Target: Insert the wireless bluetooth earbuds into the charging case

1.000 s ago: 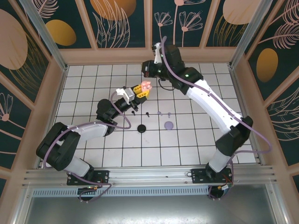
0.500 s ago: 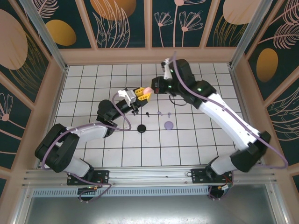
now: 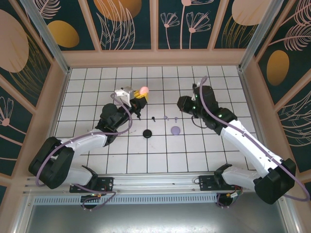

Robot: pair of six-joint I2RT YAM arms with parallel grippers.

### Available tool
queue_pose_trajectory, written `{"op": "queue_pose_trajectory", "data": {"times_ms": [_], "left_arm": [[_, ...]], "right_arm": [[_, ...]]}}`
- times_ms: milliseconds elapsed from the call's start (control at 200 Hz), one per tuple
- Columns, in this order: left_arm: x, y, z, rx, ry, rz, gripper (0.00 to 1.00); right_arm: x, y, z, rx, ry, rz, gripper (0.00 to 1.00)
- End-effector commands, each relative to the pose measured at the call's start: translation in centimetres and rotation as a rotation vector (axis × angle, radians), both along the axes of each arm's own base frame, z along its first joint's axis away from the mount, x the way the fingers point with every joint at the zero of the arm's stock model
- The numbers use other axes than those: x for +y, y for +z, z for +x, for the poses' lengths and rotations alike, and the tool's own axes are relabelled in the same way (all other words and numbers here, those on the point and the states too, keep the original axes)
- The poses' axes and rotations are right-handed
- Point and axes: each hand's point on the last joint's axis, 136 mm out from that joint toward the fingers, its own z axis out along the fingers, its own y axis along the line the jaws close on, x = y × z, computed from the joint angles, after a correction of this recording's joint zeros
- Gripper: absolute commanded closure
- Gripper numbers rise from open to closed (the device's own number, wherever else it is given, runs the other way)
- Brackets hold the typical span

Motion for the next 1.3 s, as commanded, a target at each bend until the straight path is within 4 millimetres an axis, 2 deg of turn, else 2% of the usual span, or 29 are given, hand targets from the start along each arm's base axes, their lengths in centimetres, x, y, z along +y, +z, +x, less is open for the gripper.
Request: {"op": "queue_pose_trajectory", "data": {"times_ms": [0,170,300,335,365,380,455,470,621,831,1011,1156,1291], "left_arm": [[2.3,-4.2,1.8,0.191,0.158,0.051,1.0],[2.4,-8.8,4.4,0.411,0.192,0.118,1.0],[1.0,-11.9,6.6,0.571,0.13,0.107,1.0],[0.6,-12.7,7.1,0.607,0.112,0.103,1.0],[0.3,-12.6,7.6,0.622,0.099,0.09,1.0],[0.1,-13.7,7.8,0.652,0.096,0.099,1.0],[-0.4,-16.0,8.1,0.732,0.073,0.092,1.0],[-0.8,-15.2,8.7,0.722,0.064,0.076,1.0],[-1.4,-17.3,9.7,0.82,0.044,0.01,1.0],[-1.2,-19.7,10.8,0.914,0.076,-0.037,1.0],[-0.7,-21.7,11.2,0.976,0.116,-0.007,1.0],[0.1,-23.5,11.2,1.021,0.153,0.07,0.92],[1.2,-24.3,11.3,1.03,0.201,0.138,0.8]], "right_arm": [[-0.1,-0.1,-0.5,-0.033,-0.014,0.058,0.78],[-0.3,-2.3,-1.1,-0.008,-0.001,0.037,0.76],[-0.4,-2.8,-1.2,-0.009,0.007,0.024,0.74],[-0.4,-3.0,-1.2,-0.007,0.006,0.019,0.71],[-0.5,-3.1,-1.2,-0.007,0.001,0.017,0.7],[-0.6,-3.1,-1.2,-0.008,0.001,0.017,0.69],[-0.5,-3.4,-1.2,-0.008,0.005,0.011,0.69],[-0.5,-3.4,-1.2,-0.008,0.006,0.011,0.69],[-0.5,-3.4,-1.1,-0.013,0.012,0.007,0.68],[-0.5,-2.9,-1.2,-0.024,0.016,0.01,0.66],[-0.7,-2.6,-1.4,-0.031,0.013,0.009,0.58],[-0.8,-2.2,-1.4,-0.037,0.011,0.013,0.53],[-0.7,-1.8,-1.5,-0.039,0.015,0.019,0.5]]}}
